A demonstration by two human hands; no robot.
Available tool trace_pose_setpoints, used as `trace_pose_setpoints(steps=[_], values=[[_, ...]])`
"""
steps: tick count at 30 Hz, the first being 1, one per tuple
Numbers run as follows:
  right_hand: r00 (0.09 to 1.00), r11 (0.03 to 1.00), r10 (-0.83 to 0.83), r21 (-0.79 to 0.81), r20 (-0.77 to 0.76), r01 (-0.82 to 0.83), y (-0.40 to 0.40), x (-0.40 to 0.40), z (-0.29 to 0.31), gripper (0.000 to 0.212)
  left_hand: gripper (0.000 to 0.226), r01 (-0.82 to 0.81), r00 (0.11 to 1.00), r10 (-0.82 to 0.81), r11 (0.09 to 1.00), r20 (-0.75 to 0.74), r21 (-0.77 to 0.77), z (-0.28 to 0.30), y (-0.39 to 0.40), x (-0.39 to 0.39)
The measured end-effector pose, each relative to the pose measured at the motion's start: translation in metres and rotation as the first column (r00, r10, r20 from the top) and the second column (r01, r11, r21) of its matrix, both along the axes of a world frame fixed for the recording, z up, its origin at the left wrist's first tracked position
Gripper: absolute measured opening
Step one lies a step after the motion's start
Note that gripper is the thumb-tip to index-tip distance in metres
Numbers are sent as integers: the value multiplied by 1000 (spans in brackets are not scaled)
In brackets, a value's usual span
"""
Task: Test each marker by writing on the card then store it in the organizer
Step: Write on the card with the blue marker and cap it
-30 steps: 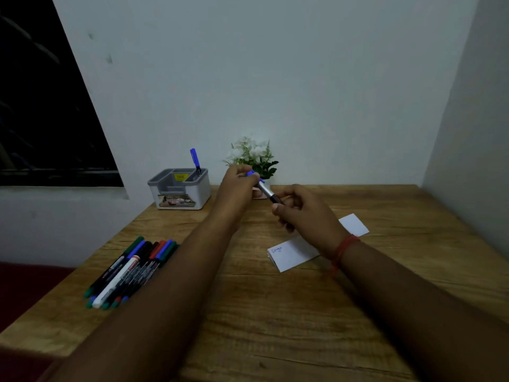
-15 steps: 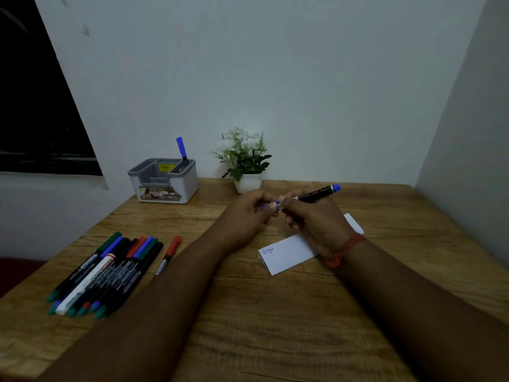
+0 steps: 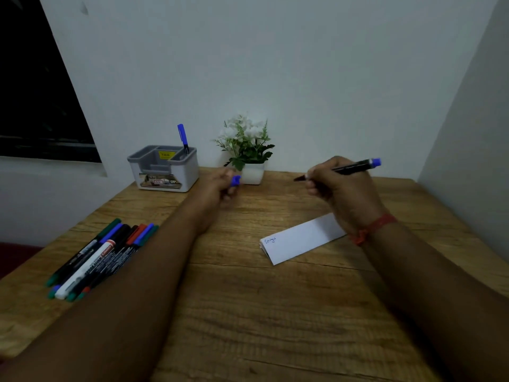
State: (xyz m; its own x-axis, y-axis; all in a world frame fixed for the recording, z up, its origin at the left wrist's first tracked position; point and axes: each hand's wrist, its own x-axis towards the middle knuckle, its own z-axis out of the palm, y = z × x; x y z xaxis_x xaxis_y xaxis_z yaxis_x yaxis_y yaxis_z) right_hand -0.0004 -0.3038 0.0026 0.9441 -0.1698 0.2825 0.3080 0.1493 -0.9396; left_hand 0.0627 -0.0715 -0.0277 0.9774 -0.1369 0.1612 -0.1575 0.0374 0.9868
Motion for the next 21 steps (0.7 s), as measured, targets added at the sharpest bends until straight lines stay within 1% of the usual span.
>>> trace_pose_setpoints(steps=[1,2,3,5,7,9,14,18,19,21], values=[[1000,1000,-14,23,14,14,-8,1,3,18,28,-50,999,50,998,-16,-41,2,7,1],[1000,999,-18,42,13,18,-14,3,3,19,26,-79,997,79,997,-8,-3,3,9,0],[1000,999,-15,48,0,15,-15,4,1,20,23,-90,996,88,989,25,119,3,5,-4],[999,1000,-9,17,-40,9,-12,6,-6,17,17,-60,995,29,929,91,365,-2,-13,-11],[998,1000,-7,-12,-64,7,-7,8,-12,9,12,-30,989,-47,862,138,507,-7,-26,-14],[997,1000,-14,-22,-73,12,-5,9,-15,7,8,-37,981,-87,796,175,604,-10,-28,-13],[993,994,-42,-106,-106,31,-3,9,-21,5,17,-54,953,-180,688,242,724,-16,-32,-11],[992,992,-45,-122,-122,30,0,10,-23,6,21,-96,948,-168,658,269,747,-18,-31,-7],[991,992,-47,-123,-122,32,0,10,-23,7,25,-113,950,-153,647,274,754,-17,-31,-7],[991,990,-57,-134,-118,41,0,10,-23,8,44,-143,956,-121,601,267,786,-15,-29,-7]])
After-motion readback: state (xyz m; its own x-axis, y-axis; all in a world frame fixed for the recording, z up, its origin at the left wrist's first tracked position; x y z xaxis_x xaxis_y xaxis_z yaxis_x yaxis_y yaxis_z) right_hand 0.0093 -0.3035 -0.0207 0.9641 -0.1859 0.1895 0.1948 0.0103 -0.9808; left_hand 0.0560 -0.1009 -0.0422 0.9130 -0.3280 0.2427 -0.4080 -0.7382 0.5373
